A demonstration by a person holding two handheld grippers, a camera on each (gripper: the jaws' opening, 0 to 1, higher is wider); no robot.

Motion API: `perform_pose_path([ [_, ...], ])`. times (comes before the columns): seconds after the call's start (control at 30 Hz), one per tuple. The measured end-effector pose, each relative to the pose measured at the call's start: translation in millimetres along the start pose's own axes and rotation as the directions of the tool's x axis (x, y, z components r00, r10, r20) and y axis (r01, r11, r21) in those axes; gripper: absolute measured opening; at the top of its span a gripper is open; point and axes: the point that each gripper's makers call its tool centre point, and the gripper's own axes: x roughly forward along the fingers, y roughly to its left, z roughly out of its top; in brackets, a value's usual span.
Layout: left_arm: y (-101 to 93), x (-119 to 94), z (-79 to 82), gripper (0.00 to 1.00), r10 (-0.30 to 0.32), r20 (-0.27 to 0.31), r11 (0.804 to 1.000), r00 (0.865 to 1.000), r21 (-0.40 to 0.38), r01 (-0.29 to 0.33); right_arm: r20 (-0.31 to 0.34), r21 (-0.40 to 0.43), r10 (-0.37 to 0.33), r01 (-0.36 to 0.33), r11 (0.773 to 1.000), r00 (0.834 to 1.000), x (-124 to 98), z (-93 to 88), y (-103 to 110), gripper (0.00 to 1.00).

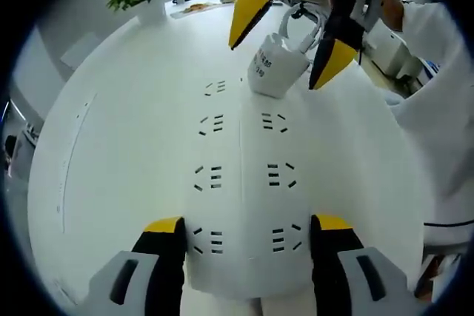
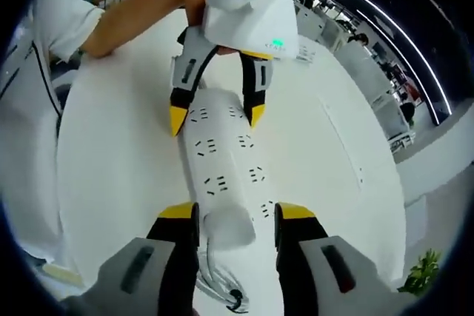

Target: Straighten the power strip on the desk, plug the charger into it

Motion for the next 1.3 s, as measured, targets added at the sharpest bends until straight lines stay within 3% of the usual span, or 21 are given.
perform_pose_path([
  [0.17, 1.6, -0.4, -0.5, 0.70, -0.001, 0.005, 1.000, 1.000, 0.000, 0.001, 0.041, 0.055, -0.012, 0.009, 0.998, 0.999, -9.3, -0.7, 0.7, 0.45],
  [0.37, 1.9, 0.2, -0.9, 0.70, 0.000, 0.006, 1.000, 1.000, -0.001, 0.000, 0.109, 0.064, -0.046, 0.040, 0.997, 0.993, -15.8, 0.9, 2.6, 0.49],
  [0.53, 1.0, 1.1, -1.1, 0.70, 0.000, 0.008, 1.000, 1.000, 0.000, 0.000, 0.168, 0.178, -0.038, 0.007, 0.984, 0.985, -20.7, 5.7, 9.9, 0.64],
  [0.67, 0.5, 1.5, -1.3, 0.70, -0.001, 0.012, 1.000, 1.000, 0.000, 0.001, 0.171, 0.207, -0.038, 0.002, 0.978, 0.985, -20.8, 0.8, 14.7, 0.69],
  [1.0, -1.0, 2.1, -1.5, 0.70, 0.000, 0.013, 1.000, 1.000, 0.000, 0.000, 0.225, 0.340, -0.075, -0.006, 0.941, 0.972, -31.2, -5.0, 20.4, 0.87],
  [1.3, -1.7, 2.6, -1.7, 0.70, -0.001, 0.013, 1.000, 1.000, 0.000, 0.001, 0.238, 0.434, -0.144, 0.027, 0.900, 0.961, -47.5, -25.9, 23.1, 0.97],
])
